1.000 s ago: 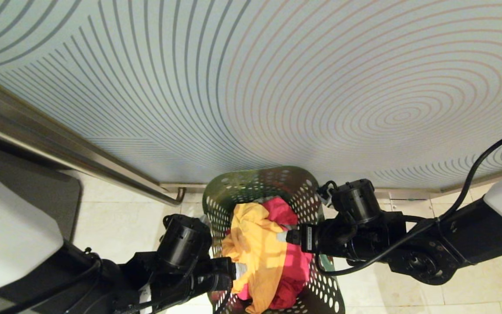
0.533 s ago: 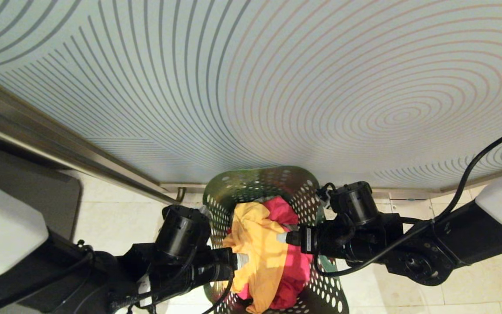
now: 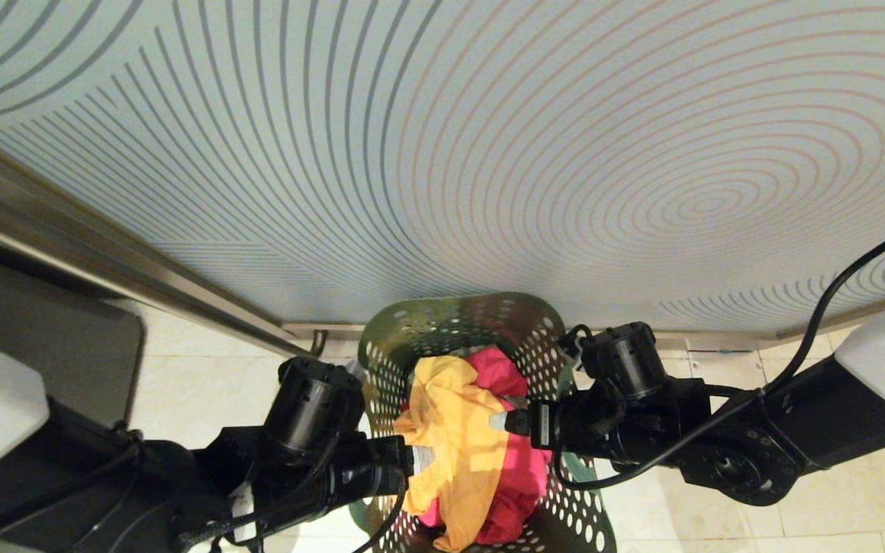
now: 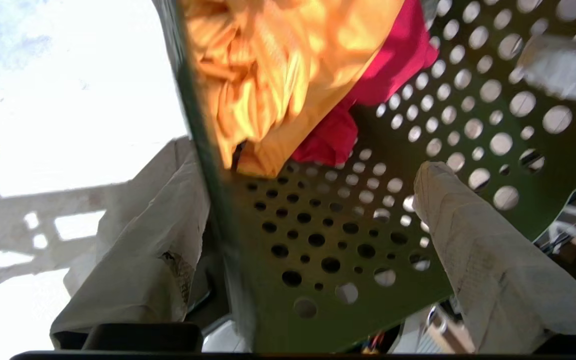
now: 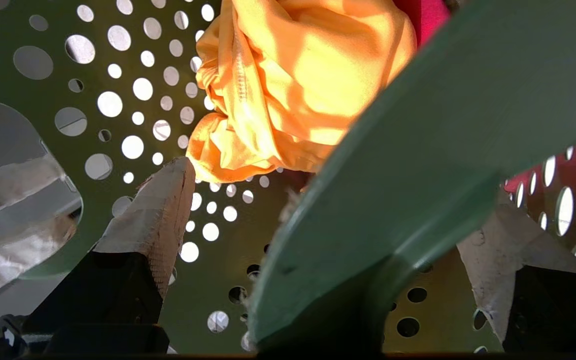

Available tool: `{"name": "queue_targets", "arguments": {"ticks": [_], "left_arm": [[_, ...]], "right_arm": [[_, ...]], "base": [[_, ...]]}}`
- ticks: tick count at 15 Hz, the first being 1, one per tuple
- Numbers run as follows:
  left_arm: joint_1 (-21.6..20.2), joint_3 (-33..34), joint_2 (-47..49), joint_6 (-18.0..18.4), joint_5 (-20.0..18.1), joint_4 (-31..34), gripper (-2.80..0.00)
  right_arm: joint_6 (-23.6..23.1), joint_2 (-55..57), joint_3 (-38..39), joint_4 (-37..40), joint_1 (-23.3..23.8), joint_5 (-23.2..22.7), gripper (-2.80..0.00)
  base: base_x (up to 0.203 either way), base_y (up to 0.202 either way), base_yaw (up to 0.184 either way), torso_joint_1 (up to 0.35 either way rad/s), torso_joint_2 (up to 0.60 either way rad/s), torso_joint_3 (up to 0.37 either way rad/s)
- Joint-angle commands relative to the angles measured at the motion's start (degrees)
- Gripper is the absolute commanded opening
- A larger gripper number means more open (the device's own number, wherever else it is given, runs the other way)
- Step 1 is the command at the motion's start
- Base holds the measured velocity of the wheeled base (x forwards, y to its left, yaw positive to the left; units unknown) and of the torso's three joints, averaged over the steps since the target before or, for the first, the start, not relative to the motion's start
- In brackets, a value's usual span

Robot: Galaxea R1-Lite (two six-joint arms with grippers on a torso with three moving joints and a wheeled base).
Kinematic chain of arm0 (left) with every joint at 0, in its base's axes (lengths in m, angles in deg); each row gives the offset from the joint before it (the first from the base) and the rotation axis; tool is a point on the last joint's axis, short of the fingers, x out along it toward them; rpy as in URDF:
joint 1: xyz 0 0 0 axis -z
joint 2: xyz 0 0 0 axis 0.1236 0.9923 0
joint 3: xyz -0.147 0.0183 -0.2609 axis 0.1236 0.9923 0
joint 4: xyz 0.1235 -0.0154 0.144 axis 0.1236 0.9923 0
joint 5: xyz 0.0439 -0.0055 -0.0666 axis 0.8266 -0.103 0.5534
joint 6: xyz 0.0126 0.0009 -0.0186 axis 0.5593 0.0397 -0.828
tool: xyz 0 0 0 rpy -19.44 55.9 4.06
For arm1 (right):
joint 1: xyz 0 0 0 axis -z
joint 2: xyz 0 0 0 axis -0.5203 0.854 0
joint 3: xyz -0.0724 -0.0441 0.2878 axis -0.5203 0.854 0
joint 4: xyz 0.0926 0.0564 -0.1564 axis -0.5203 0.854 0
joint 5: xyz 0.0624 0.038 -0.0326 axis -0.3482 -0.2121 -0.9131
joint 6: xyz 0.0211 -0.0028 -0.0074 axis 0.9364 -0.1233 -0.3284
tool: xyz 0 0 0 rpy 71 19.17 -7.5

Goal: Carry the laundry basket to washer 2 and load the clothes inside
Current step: Pick up the clothes basket and put it beside the washing machine

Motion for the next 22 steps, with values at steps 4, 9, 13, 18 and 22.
{"name": "queue_targets", "arguments": {"ticks": [4,9,13,18,22], "left_arm": [[-0.2,0.3,-2.9,-0.2,0.0,1.8,0.00],[-0.3,0.6,-0.2,-0.6,-5.2,1.9,0.00],[-0.2,-0.2,3.4,-0.8,-5.6,1.2,0.00],[-0.3,-0.3,4.3,-0.8,-5.5,1.2,0.00],[-0.2,0.0,4.3,-0.8,-5.4,1.2,0.00]], "right_arm": [[0.2,0.4,0.0,-0.1,-0.1,-0.1,0.00],[0.2,1.7,-0.5,-0.3,0.0,-0.1,0.00],[0.2,2.3,-0.9,-0.3,0.0,-0.1,0.00],[0.2,2.7,-0.9,-0.3,-0.1,-0.1,-2.80],[0.2,2.7,-0.8,-0.3,-0.1,-0.1,-2.80]], "base": [[0.000,0.000,0.000,0.000,0.00,0.000],[0.000,0.000,0.000,0.000,0.00,0.000],[0.000,0.000,0.000,0.000,0.00,0.000],[0.000,0.000,0.000,0.000,0.00,0.000],[0.000,0.000,0.000,0.000,0.00,0.000]]}}
